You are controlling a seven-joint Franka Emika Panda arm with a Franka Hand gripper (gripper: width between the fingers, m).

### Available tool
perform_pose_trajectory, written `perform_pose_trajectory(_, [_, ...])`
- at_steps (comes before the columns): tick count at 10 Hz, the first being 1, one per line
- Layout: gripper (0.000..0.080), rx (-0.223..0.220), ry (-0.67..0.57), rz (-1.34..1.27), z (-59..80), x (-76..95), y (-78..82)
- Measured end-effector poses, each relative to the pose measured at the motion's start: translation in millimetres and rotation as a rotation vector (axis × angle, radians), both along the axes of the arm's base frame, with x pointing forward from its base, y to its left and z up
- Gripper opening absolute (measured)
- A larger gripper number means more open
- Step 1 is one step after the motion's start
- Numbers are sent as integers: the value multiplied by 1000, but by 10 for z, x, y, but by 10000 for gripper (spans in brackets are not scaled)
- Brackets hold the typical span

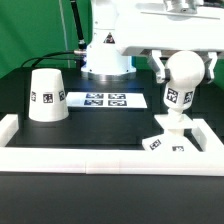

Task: Assemble lamp

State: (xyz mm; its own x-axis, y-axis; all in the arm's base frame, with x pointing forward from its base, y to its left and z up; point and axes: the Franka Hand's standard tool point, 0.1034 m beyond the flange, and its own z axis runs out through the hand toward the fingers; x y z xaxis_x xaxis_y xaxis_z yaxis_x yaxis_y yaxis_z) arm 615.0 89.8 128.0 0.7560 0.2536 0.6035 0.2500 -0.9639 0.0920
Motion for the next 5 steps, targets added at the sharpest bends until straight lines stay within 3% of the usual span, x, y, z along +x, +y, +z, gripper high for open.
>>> perform_pose_trajectory(2, [576,1,9,4,14,1,19])
perform_pose_trajectory(5, [576,-3,0,2,-100,-25,3])
